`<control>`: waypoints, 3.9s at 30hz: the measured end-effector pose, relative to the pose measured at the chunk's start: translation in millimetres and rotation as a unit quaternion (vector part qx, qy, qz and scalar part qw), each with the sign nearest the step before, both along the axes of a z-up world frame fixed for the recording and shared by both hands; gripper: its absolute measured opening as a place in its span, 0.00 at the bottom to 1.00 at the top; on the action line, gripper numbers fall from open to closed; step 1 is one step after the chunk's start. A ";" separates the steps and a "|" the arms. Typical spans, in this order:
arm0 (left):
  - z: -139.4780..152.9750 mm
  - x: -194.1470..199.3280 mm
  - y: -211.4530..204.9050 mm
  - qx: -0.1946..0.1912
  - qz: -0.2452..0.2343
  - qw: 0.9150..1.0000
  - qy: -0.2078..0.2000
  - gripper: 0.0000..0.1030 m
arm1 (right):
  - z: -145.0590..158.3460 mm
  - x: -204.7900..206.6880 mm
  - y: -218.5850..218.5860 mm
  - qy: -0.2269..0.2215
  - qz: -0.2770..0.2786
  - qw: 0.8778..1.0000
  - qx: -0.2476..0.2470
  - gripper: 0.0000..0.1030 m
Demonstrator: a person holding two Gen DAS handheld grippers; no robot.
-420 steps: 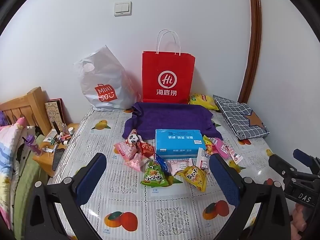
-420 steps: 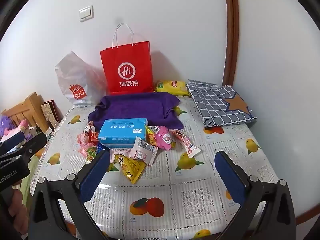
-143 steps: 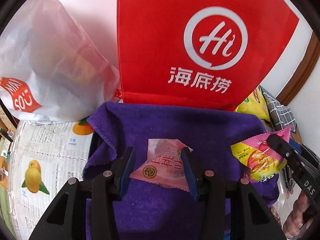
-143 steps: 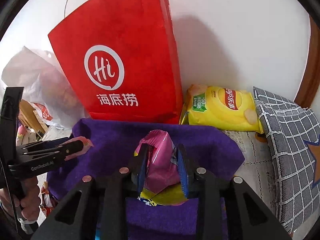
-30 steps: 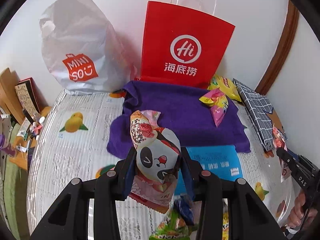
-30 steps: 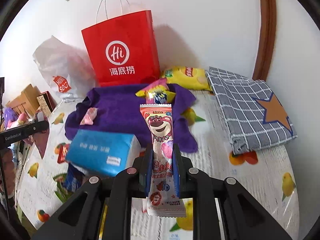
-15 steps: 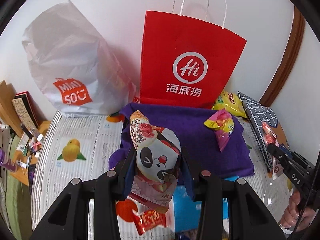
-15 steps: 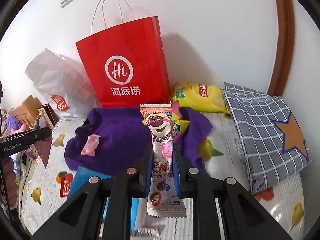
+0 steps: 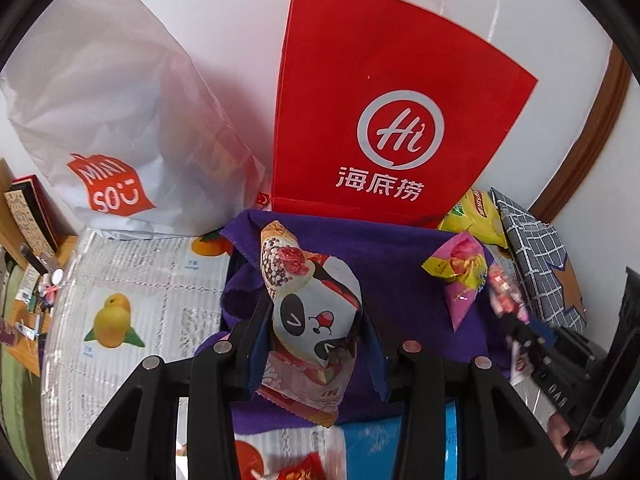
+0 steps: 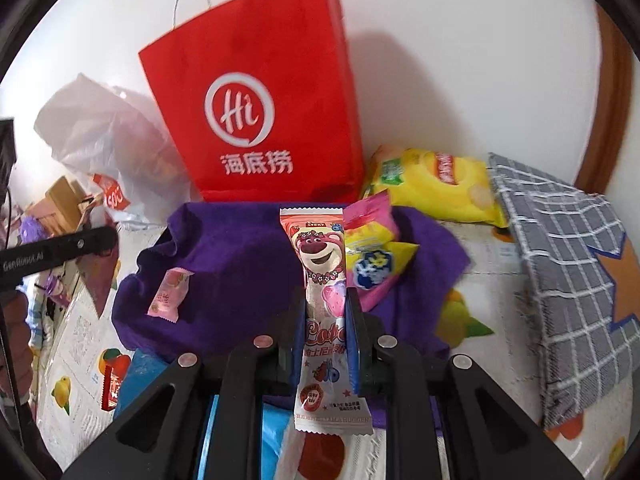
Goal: Organize snacks
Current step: 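Carry both snacks onto the purple towel and open both tools, then grasp the white snack packet with the right tool while the left tool grasps a red packet, then carry both packets onto the purple towel and open both tools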
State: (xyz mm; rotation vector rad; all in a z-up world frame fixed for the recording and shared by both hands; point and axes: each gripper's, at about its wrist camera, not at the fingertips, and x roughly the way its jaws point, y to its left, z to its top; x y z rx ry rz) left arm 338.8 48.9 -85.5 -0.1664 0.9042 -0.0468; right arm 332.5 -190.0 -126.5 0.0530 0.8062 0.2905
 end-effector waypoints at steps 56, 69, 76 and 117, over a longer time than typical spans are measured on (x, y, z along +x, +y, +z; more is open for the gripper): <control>-0.8 -104.9 55.4 0.010 0.046 0.998 0.030 0.75 | -83.4 -133.2 14.3 0.151 0.063 0.985 -0.060 0.68; -56.9 -132.7 63.4 -0.002 0.046 0.996 0.072 0.75 | -80.2 -152.1 -6.9 0.115 0.039 0.988 -0.097 0.45; -91.5 -116.4 37.8 -0.020 0.009 0.995 0.098 0.73 | -69.0 -165.6 -29.5 0.103 0.005 0.992 -0.075 0.45; -6.3 -191.1 35.4 -0.036 0.002 0.999 -0.003 0.22 | 10.9 -191.6 -42.4 0.008 -0.035 0.999 -0.027 0.45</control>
